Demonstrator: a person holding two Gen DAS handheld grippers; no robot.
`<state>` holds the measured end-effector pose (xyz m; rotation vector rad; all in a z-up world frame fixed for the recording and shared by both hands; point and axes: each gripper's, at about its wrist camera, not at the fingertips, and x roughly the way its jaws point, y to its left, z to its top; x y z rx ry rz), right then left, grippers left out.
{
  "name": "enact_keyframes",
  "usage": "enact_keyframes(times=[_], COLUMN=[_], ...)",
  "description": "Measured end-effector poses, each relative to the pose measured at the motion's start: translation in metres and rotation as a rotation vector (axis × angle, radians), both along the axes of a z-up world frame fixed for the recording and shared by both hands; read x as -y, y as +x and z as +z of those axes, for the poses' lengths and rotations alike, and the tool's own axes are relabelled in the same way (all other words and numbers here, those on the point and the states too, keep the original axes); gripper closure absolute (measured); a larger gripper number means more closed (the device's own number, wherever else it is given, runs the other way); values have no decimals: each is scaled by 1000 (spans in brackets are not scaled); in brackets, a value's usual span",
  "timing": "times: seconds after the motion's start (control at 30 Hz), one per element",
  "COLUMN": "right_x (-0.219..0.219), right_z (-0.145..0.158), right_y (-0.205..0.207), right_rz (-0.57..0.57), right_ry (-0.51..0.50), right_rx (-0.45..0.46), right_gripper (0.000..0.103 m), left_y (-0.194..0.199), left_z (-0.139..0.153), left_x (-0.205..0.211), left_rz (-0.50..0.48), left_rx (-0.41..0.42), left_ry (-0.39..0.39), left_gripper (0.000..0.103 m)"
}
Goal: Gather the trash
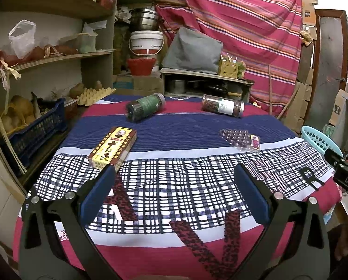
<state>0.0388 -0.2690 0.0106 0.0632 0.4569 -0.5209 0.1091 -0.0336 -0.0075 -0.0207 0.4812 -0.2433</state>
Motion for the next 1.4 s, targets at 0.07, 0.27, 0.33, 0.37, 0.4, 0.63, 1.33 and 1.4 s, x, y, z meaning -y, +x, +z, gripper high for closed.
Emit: enact_keyframes(times=[0.07, 0.27, 0.33, 0.37, 0.4, 0.63, 1.33, 1.4], right_x=[1, 1, 0, 0, 1, 0, 0, 0], right_z=[0, 0, 0, 0, 0, 0, -1, -1], right_y=[0, 0, 0, 0, 0, 0, 0, 0], right_rz=[1, 0, 0, 0, 0, 1, -1, 0], right_ry=[0, 0, 1, -1, -1, 0, 1, 4], right_rx=[0, 0, 0, 0, 0, 0, 0, 0], right_gripper=[12, 12, 12, 12, 12, 12, 12, 12], left_y=[1, 1, 1, 1, 1, 1, 1, 1], left_z=[0, -2, -1, -1, -1, -2, -3, -3], left_x=[0, 0, 0, 0, 0, 0, 1, 1], left_rz=[1, 2, 4, 3, 5, 2, 5, 5], left_rx=[-3, -1, 0, 0, 1, -1, -2, -2], left_ry=[0, 3, 8, 5, 5, 6, 7, 8], left_gripper=[5, 5, 5, 5, 5, 5, 5, 5])
